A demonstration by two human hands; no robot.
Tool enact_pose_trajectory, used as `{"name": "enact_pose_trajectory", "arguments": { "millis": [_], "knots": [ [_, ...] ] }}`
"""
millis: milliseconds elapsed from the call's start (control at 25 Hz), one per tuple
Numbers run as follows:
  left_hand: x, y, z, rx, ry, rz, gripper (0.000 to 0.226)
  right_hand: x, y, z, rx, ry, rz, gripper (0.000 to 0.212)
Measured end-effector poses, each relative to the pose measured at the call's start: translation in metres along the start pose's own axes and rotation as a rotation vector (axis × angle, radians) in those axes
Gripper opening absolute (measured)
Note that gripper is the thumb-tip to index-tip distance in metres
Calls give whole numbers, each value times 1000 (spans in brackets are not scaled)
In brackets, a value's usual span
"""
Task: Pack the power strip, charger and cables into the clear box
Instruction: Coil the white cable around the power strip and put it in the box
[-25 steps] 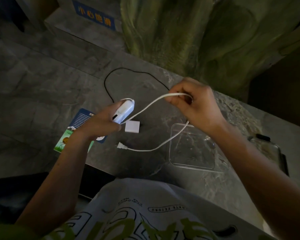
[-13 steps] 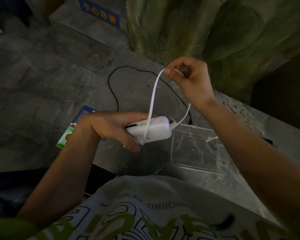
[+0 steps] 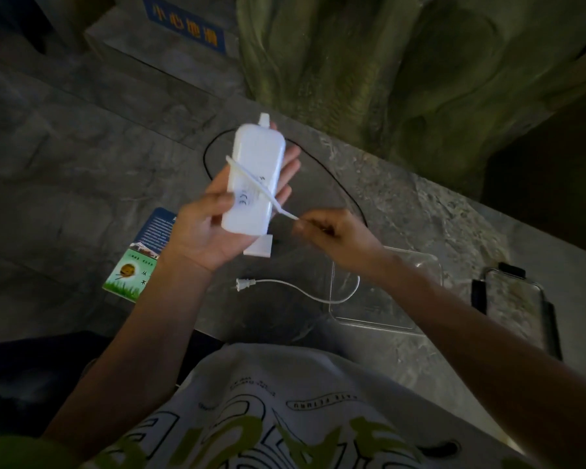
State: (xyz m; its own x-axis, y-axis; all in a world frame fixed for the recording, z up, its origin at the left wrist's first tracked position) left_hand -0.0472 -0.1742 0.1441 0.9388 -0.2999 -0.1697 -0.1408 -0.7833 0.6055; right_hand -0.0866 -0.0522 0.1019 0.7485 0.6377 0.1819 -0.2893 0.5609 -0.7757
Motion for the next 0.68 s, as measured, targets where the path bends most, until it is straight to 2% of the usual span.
{"name": "enact_pose_trajectory", "arguments": {
  "millis": [160,240,280,320,360,440,520,680],
  "knots": [
    [7,10,42,130,509,-147,102,15,6,4,26,-21,-48,20],
    [15,14,57,55,689,-157,71,22,6,8,55,-25,-63,19],
    [19,16,62,-47,748,-139,52,25,5,12,65,-18,-71,19],
    [21,19,64,-169,766,-107,43,27,3,17,66,-6,-75,19],
    [22,21,67,-308,747,-63,45,29,0,21,57,6,-68,18],
    [24,19,71,-637,680,73,69,29,-9,30,32,31,-41,18],
    [24,14,72,-976,602,196,79,28,-20,38,-5,47,-15,18],
    [12,2,53,-1246,275,213,90,24,-45,46,-49,40,51,14]
  ]
}}
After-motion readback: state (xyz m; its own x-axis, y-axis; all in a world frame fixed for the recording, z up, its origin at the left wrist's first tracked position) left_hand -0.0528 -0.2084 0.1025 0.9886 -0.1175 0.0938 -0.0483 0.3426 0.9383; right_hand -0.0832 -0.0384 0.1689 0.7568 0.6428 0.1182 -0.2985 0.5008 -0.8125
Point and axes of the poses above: each hand's wrist, its own x-axis away from the middle knuckle, its own z-axis out of the back of the hand, y = z × x, the point moved 8 cm from there along -x, towards the middle knuckle, and after that the axes turned 4 degrees about -z, right-handed, at the moved point
